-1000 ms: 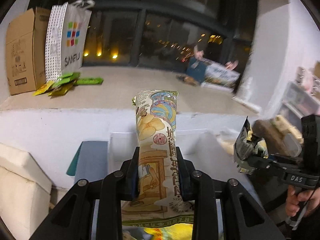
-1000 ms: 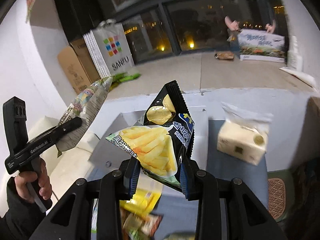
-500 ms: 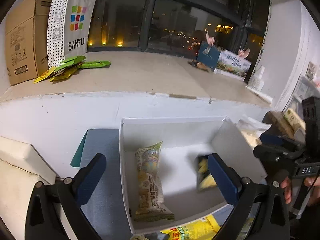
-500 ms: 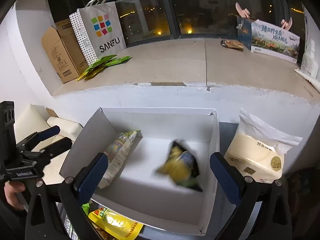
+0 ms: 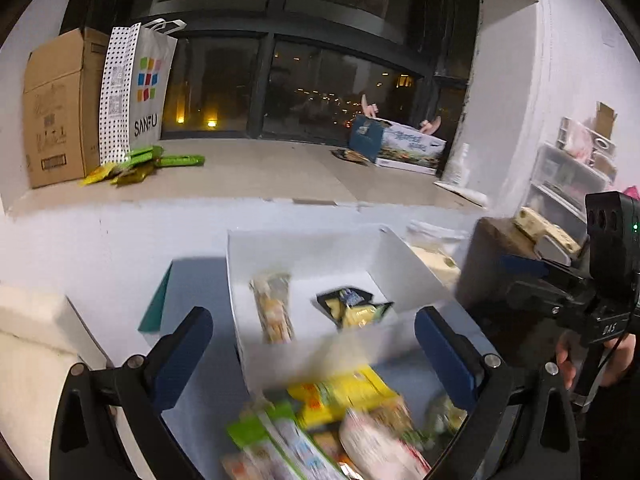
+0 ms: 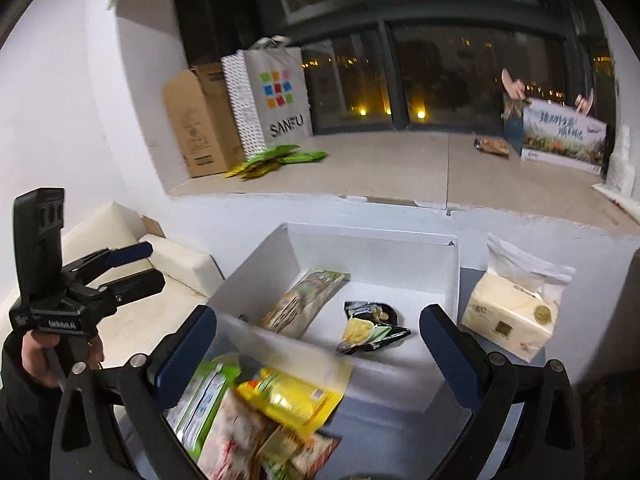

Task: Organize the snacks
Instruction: 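Carry both bags over the white box and open both tools to drop them, then grasp the yellow chip bag with the right tool while the left tool grasps the white-and-red bag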

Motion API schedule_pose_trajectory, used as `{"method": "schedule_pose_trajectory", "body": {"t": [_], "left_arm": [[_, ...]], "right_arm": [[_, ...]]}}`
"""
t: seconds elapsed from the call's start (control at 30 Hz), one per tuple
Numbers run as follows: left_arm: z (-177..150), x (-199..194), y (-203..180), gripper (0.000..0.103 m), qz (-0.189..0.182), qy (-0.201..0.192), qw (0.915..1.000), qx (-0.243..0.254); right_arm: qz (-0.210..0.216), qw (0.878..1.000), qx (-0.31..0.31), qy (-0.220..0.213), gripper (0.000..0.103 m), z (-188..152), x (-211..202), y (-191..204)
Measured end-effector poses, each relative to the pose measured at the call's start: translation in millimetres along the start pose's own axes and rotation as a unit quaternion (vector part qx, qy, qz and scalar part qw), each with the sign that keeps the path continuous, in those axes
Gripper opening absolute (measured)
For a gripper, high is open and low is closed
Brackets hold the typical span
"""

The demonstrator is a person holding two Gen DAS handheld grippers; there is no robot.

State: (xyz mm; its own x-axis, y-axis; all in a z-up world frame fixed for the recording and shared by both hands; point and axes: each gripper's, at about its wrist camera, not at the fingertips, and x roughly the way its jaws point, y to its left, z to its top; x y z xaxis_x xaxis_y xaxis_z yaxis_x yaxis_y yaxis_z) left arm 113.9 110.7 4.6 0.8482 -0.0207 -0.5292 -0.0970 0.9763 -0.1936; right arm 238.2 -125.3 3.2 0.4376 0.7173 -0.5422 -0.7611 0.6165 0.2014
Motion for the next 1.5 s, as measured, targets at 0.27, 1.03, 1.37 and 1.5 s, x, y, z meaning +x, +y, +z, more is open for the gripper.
{"method": "schedule_pose_trajectory", "body": {"t": [0.27,1.03,1.37,1.5], "left_arm": [[-56.3,-57.6,-23.2,0.103,-0.023,-0.014,0.9996,0.012],[-83.3,-61.9,-43.8,0.103,-0.019,0.027,0.9991,0.028],[-90.6,-56.1,-38.6,0.103,-0.027,0.045,0.9986,0.012],[-91.9,-44.1,-45.0,0.103,-0.041,0.063,0.9971,0.012]], "right_arm": [[-0.028,1.000,-0.005,-0.014,0.103,-60.0,-66.3,20.3],[-0.089,0.972,0.056,0.209,0.103,-155.5,44.9,-24.9],[-0.068,0.970,0.050,0.227,0.060,-169.4,55.6,-34.3],[-0.063,0.978,0.050,0.193,0.059,-161.7,28.1,-31.4]]}}
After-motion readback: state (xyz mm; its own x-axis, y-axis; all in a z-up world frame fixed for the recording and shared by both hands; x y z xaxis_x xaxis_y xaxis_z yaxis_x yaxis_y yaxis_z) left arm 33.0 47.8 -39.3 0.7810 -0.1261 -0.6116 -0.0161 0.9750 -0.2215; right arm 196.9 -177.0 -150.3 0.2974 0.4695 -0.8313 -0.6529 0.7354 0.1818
